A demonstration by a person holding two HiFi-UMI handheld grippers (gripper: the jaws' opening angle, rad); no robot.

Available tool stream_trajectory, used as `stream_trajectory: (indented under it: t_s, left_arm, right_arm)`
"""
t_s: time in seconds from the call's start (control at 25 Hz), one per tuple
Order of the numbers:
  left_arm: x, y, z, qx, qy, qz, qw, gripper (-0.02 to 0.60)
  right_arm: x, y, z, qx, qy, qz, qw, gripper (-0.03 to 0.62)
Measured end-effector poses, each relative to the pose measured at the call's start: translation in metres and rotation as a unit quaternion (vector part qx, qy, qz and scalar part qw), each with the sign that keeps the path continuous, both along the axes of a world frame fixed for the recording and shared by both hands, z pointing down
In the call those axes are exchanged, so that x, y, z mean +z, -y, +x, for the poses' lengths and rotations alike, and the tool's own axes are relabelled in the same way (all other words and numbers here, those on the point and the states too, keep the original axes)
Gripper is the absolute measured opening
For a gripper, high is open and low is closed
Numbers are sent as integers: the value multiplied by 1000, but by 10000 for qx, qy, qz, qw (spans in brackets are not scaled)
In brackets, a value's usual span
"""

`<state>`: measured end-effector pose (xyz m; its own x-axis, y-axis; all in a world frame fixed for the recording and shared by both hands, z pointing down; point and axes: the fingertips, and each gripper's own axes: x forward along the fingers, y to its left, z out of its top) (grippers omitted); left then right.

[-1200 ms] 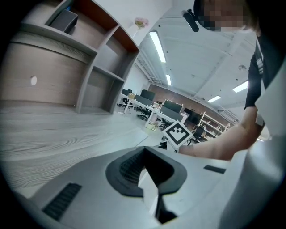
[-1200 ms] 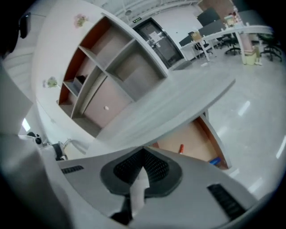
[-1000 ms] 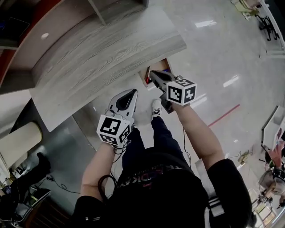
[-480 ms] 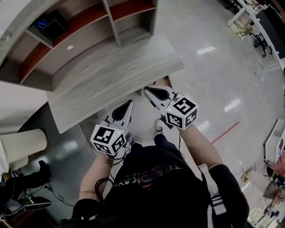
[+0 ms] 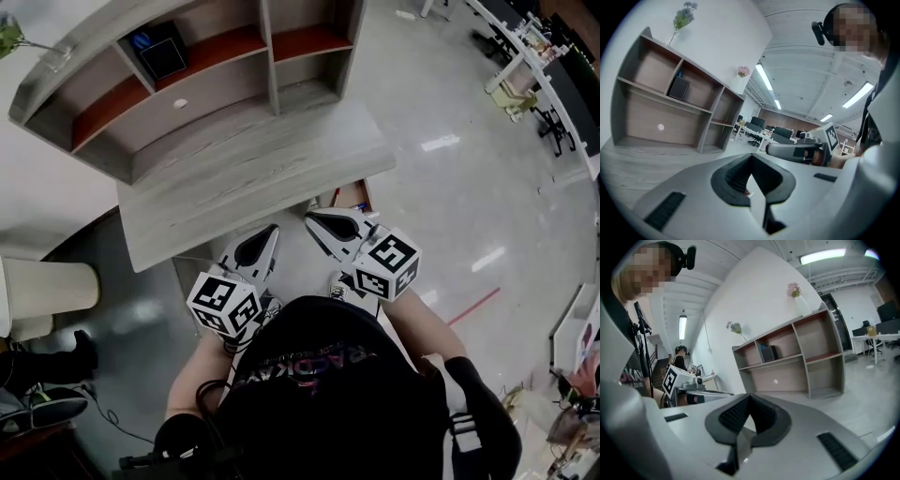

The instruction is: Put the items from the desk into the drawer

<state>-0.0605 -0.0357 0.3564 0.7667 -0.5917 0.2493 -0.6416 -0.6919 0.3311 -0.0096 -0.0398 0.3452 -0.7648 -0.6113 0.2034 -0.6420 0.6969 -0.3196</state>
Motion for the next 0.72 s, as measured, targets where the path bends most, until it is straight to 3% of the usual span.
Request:
stream_trajectory:
  t_s: [0.48, 0.72]
  left_arm:
    - [13, -13, -9, -14, 76, -149, 9999, 9]
    - [15, -10, -8, 22, 108, -155, 9998, 9]
  right_arm:
    - [21, -39, -30, -393, 103, -362, 9985, 17]
    - [24, -39, -28, -338, 130, -383, 9986, 17]
